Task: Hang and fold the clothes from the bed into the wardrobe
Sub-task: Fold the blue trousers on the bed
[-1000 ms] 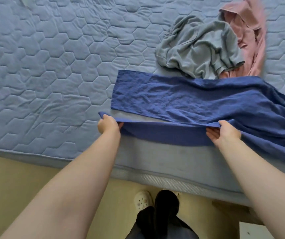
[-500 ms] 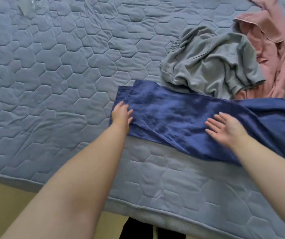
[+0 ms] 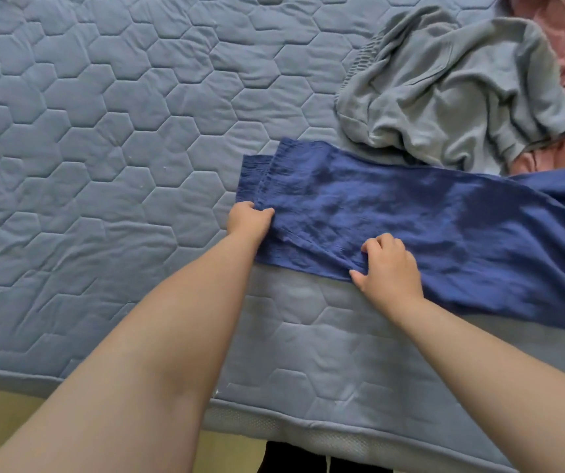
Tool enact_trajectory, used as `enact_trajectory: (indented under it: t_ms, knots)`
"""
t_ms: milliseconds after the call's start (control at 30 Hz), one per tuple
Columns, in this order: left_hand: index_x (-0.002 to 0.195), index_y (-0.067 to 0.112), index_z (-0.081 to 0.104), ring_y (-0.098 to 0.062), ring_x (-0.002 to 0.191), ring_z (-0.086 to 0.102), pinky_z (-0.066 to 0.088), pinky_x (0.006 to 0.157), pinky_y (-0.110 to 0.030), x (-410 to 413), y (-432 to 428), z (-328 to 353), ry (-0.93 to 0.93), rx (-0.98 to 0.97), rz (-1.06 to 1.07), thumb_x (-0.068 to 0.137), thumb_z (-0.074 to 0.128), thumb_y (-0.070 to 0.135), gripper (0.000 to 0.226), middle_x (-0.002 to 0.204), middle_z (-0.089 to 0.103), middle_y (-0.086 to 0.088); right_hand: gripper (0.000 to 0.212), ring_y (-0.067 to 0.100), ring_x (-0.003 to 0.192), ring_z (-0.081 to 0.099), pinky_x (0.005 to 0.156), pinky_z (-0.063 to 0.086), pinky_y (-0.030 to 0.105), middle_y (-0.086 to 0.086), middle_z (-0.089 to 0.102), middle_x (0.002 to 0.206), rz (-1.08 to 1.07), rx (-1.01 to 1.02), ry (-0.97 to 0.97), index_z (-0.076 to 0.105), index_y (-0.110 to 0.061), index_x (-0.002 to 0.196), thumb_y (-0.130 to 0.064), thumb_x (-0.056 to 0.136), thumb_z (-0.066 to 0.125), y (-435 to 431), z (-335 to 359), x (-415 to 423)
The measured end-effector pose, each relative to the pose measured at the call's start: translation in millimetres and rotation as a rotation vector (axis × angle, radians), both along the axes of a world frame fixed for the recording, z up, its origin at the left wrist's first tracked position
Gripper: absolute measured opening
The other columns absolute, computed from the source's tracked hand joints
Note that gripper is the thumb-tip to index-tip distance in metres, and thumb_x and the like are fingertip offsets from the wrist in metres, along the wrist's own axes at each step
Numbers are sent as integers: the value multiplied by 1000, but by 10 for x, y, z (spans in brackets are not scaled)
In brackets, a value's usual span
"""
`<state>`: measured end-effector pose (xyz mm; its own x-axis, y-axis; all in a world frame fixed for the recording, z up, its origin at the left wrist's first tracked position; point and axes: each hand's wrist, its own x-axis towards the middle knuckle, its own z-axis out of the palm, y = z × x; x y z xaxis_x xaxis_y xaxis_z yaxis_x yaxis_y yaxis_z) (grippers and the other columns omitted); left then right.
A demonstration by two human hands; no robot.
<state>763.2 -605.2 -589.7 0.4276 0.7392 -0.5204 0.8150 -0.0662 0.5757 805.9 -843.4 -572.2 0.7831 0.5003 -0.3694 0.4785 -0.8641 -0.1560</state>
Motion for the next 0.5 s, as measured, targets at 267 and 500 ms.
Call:
enact_trajectory:
  t_ms: [267, 500]
  knots:
    - [55, 15, 43, -18, 58, 43, 50, 59, -42, -511, 285, 0, -181, -34, 195, 86, 60, 13, 36, 54, 42, -3, 15, 36, 71, 51, 59, 39, 41, 19, 54, 81, 155, 82, -150, 53, -1, 72, 7, 64, 63, 244, 103, -148]
    - [91, 6, 65, -35, 96, 60, 44, 78, -34, -770, 301, 37, 166, 157, -100, 83, 59, 18, 15, 99, 67, -18, 18, 30, 116, 41, 87, 35, 34, 12, 42, 131, 288, -141, 18, 50, -8, 101, -15, 84, 48, 248, -33, -197]
